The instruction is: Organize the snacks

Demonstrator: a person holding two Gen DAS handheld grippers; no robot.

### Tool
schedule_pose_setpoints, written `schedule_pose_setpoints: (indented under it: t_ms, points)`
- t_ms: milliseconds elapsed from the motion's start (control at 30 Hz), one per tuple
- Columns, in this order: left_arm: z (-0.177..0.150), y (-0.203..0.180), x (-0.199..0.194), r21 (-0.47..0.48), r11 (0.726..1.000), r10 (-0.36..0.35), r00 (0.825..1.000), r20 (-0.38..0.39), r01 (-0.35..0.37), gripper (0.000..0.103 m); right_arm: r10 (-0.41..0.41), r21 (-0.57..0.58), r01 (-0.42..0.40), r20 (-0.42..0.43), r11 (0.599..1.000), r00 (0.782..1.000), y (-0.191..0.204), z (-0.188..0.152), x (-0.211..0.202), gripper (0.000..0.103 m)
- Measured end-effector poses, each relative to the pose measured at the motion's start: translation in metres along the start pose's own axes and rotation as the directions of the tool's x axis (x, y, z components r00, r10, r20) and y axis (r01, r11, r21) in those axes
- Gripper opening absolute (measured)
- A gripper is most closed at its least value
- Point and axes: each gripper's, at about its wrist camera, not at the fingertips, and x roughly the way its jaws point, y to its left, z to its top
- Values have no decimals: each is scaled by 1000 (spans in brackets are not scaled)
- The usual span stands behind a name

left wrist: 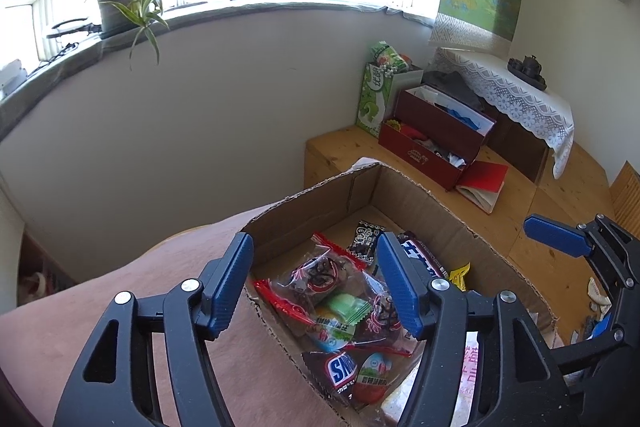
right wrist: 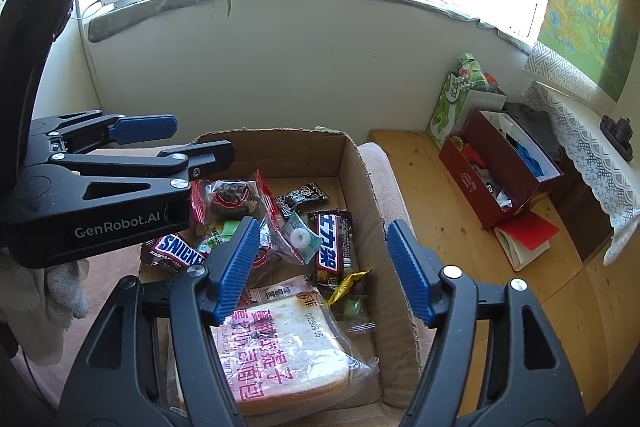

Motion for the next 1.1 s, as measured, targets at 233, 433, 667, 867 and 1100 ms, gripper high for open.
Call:
schedule_pose_setpoints:
  t_ms: [233,433,667,867,1100]
  points:
    - [-3,2,-9,1,1000,24,1000,6,-24,72,-22,11,21,20,1000,1000,2,-1,-11,89]
    - [-10,10,-23,-40,999,29,999,24,-28,72,-26,19,25,38,1000,999,3,-4,-24,89]
    - [-23,10,-50,-47,998,47,997,63,-44,72,-28,31,26,58,999,998,10,-7,-40,89]
    - [-35,9,-76,-35,996,84,991,107,-81,79,-36,48,33,73,998,997,13,-12,-55,89]
    - [-49,10,-101,-55,993,108,985,136,-101,80,-51,75,45,84,996,995,18,-18,-70,89]
